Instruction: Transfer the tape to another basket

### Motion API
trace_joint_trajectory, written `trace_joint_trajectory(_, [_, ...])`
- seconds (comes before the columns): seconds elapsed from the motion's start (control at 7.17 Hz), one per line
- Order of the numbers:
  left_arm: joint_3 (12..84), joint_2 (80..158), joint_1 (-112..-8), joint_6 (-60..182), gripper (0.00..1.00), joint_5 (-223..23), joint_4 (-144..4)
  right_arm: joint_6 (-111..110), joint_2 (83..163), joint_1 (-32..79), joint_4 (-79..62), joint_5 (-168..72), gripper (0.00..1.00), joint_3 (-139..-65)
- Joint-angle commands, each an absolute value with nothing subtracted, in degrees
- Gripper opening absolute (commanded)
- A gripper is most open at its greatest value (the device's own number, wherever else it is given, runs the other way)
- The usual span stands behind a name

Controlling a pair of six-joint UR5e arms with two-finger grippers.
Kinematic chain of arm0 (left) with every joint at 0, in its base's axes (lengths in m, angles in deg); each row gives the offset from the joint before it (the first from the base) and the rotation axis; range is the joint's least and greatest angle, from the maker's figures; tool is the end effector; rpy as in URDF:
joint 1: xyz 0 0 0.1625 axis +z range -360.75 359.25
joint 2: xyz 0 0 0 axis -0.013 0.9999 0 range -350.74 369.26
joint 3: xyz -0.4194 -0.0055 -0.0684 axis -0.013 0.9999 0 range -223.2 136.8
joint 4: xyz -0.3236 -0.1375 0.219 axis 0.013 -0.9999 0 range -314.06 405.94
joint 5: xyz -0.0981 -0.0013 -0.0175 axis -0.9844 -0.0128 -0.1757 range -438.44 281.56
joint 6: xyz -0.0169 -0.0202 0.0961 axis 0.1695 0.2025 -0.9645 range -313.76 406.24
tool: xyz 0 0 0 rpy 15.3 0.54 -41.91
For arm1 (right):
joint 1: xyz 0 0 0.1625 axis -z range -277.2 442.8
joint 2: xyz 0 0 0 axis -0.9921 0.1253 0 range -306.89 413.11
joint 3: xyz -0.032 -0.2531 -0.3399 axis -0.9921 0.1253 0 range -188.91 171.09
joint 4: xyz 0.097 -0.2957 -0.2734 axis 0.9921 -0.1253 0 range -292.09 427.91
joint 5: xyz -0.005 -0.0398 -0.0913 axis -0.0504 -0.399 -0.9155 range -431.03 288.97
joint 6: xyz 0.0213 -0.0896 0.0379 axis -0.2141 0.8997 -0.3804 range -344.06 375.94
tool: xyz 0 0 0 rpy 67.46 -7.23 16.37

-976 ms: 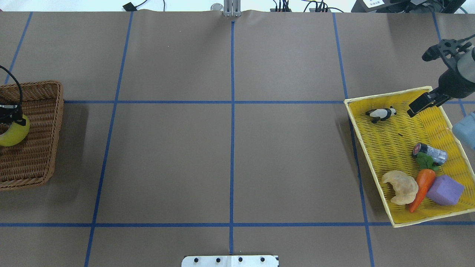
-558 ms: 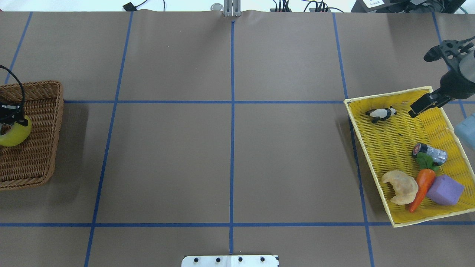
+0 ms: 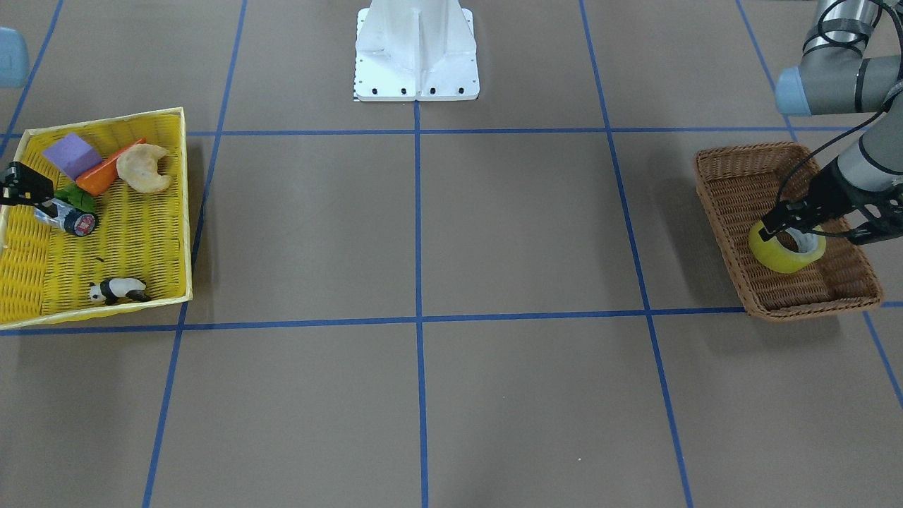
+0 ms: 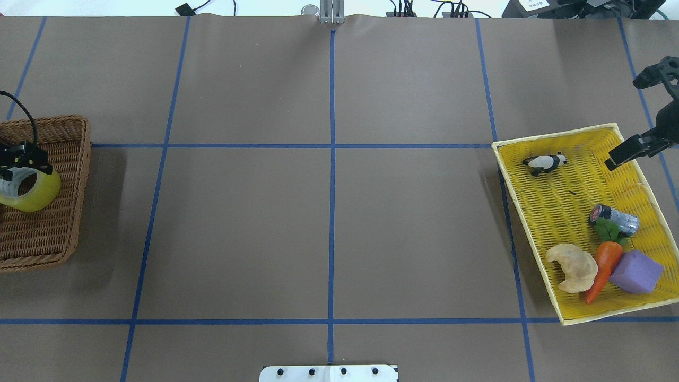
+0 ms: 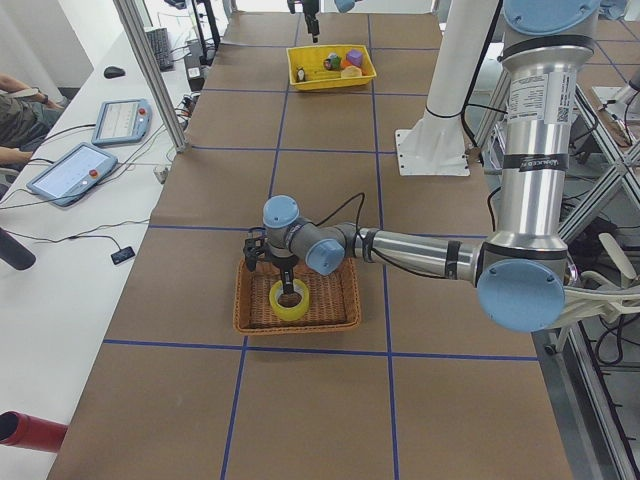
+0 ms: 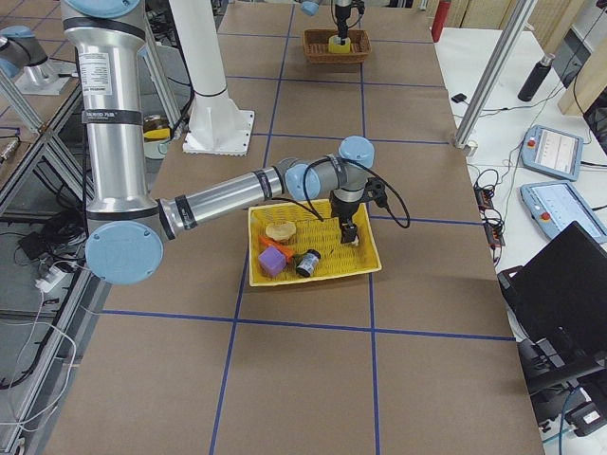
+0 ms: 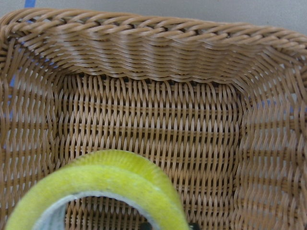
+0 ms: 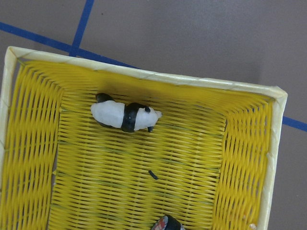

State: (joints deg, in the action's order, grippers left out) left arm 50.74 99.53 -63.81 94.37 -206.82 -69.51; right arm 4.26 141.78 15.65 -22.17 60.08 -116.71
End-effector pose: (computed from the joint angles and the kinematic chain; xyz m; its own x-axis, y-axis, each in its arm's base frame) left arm 0.1711 -0.4945 0.5772 0.6668 -0.1570 -0.7285 0.1540 0.9855 -0.0714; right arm -0.1314 -0.4863 0.4973 0.6727 -0.3036 0.6747 0.2356 0.9524 0.1937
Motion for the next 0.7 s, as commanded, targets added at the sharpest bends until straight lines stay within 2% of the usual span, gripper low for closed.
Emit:
trace_joint_trajectory(0.0, [57.13,97.43,-65.51,89.17,0.98,-206.94,-69.37,4.43,147.21,12.86,-21.74,60.02,0.99,-120.77])
trace_joint_trajectory(0.28, [58.40,95.41,-70.08,78.04,0.98,-207.64,-69.28,6.88,153.01,7.24,-20.77,60.28,1.00,-122.63])
trace_joint_trajectory(0.56, [58.14,95.13,-70.18,68.51,0.98,-207.64,-66.49,7.07,155.32,1.26,-20.85,60.54,1.00,-122.12])
